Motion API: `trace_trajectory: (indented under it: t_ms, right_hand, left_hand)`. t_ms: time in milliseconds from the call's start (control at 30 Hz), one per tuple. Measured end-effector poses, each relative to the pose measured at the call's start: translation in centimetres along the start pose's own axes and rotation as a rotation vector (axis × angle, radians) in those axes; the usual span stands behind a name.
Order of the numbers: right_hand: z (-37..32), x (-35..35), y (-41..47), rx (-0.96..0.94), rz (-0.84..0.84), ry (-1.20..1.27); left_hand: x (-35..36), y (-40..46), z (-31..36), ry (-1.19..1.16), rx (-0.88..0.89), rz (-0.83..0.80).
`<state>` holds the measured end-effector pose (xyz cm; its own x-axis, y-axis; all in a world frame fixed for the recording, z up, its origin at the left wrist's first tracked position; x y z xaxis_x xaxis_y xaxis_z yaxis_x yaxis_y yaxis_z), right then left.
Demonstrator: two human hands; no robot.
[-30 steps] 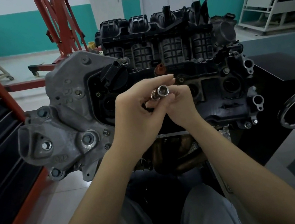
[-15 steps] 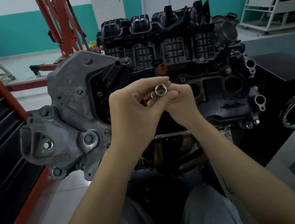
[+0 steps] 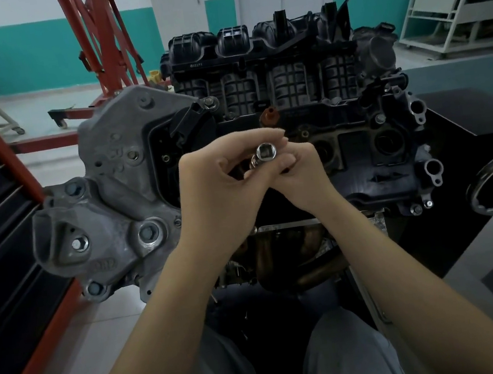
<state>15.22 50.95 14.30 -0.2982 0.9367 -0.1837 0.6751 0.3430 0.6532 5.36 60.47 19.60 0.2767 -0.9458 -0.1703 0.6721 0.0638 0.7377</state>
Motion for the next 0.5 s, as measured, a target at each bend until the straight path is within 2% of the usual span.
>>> trace_trajectory:
  t_ms: [67, 167, 233, 300, 367, 500]
  right_hand:
    - [-0.3, 0.3, -0.1, -0.001, -0.037, -0.007]
    - [0.5, -0.2, 0.0, 0.026, 0.006, 0.01]
    - [0.9, -0.5, 0.1, 0.031, 0.035, -0.004]
    - [0.9, -0.4, 0.1, 0.03, 0.04, -0.011]
    - [0.6, -0.4, 0.0, 0.006, 0.037, 0.005]
    - [-0.1, 0.2, -0.1, -0.021, -0.048, 0.01]
  left_hand:
    - [0.2, 0.0, -0.3, -0.086, -0.013, -0.053]
    - [0.9, -0.1, -0.3, -0.157, -0.017, -0.16]
    - [0.9, 0.0, -0.4, -0.086, -0.016, -0.134]
    - [0.3, 0.0, -0.4, 0.015, -0.018, -0.026]
    - [-0.1, -0.1, -0.5, 0.019, -0.029, 0.04]
    - [0.4, -0.1, -0.6, -0.115, -0.039, -0.062]
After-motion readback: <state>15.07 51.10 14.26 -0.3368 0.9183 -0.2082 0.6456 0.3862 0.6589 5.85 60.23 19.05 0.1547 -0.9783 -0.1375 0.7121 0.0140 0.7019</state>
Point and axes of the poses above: each hand's wrist, its own y-axis towards the middle knuckle, its own x-axis out of the palm, z = x × y, the point moved 8 cm from there along y, towards the middle knuckle, and after that the axes turned 2 degrees about x, right-handed, at the moved point
